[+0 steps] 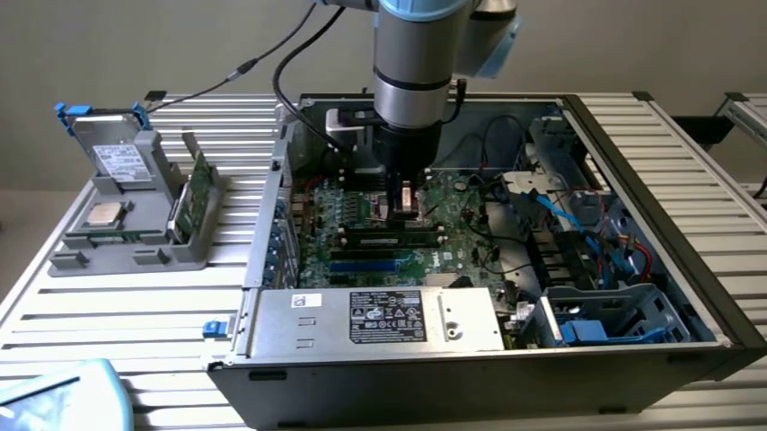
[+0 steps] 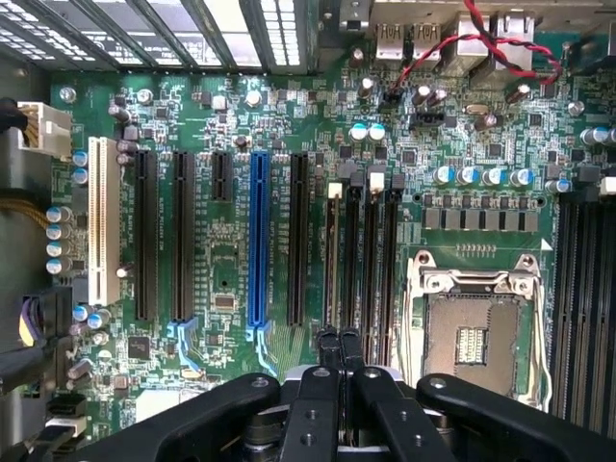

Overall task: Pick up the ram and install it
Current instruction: 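Press down the ram until it locks into place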

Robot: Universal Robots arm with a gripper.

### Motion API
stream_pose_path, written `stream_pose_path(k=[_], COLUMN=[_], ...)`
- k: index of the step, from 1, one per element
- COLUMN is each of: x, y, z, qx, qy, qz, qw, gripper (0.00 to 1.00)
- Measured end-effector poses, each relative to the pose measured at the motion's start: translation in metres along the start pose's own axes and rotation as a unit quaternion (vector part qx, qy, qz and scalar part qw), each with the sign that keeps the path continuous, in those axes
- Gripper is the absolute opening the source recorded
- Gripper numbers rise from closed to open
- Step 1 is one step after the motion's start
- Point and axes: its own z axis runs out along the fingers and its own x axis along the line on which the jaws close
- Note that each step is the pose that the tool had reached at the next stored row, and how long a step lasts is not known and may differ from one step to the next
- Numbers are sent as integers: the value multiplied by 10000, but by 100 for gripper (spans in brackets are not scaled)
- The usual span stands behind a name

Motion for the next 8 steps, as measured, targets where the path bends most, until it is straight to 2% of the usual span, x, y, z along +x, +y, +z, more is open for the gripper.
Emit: stream_pose_path(k=[8], x=[1], y=[-23], z=[-3], qx=[-2], qy=[1], qz=[0], qw=[10000], gripper=[11])
